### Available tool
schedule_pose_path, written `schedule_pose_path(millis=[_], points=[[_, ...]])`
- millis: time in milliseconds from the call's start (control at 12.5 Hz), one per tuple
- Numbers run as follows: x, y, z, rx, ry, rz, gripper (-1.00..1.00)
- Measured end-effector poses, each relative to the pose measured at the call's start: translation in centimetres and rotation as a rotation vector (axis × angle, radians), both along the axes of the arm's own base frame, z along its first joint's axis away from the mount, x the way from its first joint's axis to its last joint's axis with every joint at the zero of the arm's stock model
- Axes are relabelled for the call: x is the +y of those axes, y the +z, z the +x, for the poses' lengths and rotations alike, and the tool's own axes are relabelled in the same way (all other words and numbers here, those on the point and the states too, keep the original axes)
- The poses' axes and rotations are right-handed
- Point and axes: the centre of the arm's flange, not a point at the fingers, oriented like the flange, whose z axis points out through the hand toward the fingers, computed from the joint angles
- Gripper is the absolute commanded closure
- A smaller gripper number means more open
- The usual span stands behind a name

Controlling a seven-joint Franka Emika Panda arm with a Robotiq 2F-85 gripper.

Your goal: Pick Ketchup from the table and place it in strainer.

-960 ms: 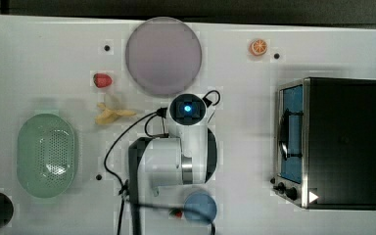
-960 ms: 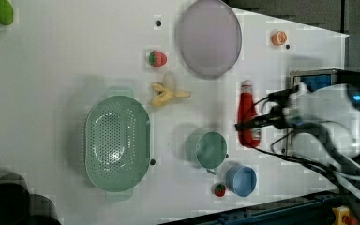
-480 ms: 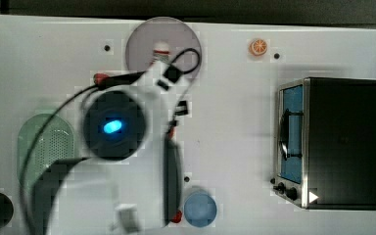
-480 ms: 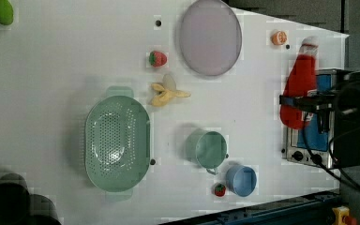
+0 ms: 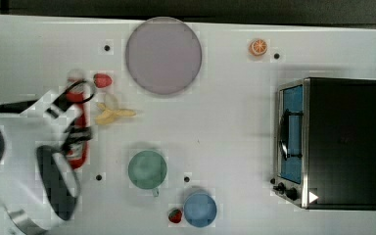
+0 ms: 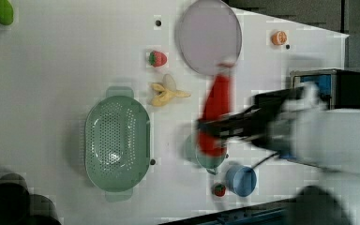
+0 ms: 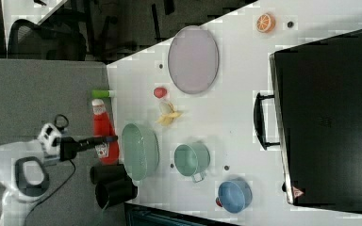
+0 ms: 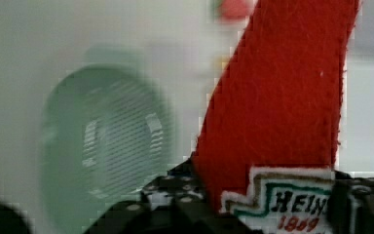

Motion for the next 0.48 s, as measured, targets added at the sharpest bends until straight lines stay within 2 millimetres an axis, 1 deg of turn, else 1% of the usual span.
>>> schedule_pose_path(millis=[80,160,240,320,480], points=[[3.0,-2.6,-1.1,0.037,0.004,0.027,-0.25],[5.5,-5.2,-2.4,0.071,0.007,0.047,-0.25],[7.4,-7.6,-3.9,0.100,0.010,0.063,-0.25],[8.7,-9.3,-5.1,0.122,0.011,0.081,-0.25],[10.2,-11.9,-6.4,0.143,0.027,0.083,-0.25]])
